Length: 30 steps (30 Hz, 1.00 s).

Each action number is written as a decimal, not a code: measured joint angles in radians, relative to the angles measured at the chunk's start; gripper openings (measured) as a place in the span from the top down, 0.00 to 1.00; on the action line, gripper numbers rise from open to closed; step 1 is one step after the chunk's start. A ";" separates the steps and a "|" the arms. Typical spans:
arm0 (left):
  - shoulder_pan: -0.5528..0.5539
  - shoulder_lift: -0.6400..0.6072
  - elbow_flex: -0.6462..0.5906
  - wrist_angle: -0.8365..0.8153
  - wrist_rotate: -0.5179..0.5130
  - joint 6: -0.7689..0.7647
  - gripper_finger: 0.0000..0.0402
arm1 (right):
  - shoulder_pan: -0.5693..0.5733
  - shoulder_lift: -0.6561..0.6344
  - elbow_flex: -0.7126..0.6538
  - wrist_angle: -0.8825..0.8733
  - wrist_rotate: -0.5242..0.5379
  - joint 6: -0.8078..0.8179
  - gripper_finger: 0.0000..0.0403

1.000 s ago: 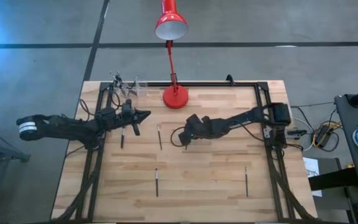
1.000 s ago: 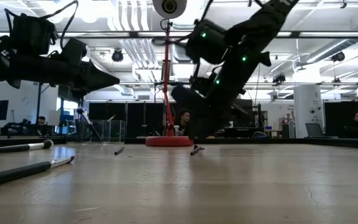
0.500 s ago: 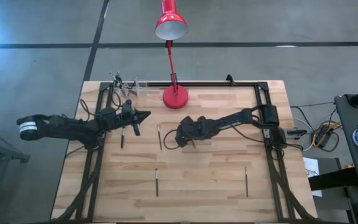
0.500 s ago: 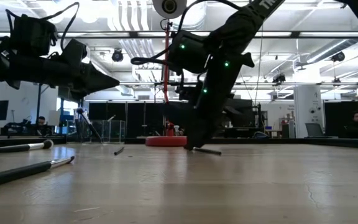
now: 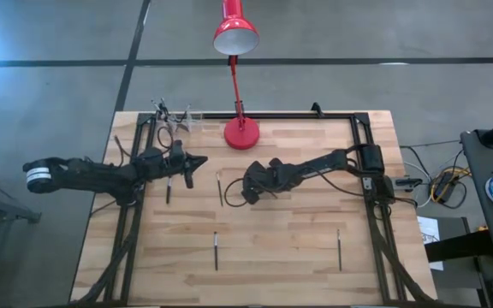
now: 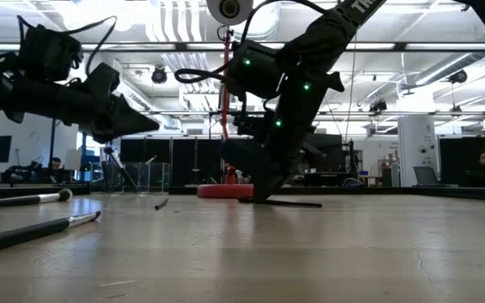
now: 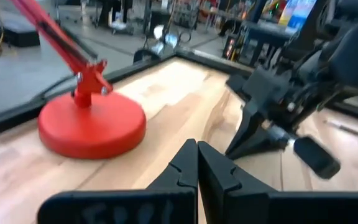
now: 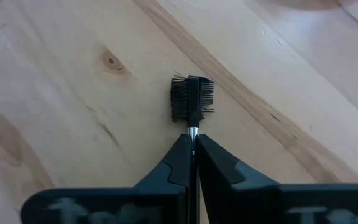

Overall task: Pick & Place Makeup Supplies
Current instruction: Put the makeup brush into the transparent organizer

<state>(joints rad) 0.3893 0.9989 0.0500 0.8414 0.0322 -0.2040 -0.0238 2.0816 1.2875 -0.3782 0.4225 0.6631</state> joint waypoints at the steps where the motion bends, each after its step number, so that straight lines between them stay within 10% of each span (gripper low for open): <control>1: 0.000 0.000 0.004 -0.014 0.000 -0.003 0.99 | 0.000 -0.002 -0.001 0.001 0.000 -0.010 0.96; 17: -0.047 0.006 0.011 0.124 0.169 -0.034 0.89 | 0.091 -0.152 -0.050 0.087 0.175 -0.110 0.97; 30: -0.200 0.078 0.014 0.363 0.180 -0.005 0.79 | 0.160 -0.233 -0.218 0.716 0.178 -0.406 0.97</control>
<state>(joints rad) 0.1891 1.0769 0.0642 1.2047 0.2126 -0.2090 0.1362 1.8484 1.0692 0.3374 0.6003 0.2575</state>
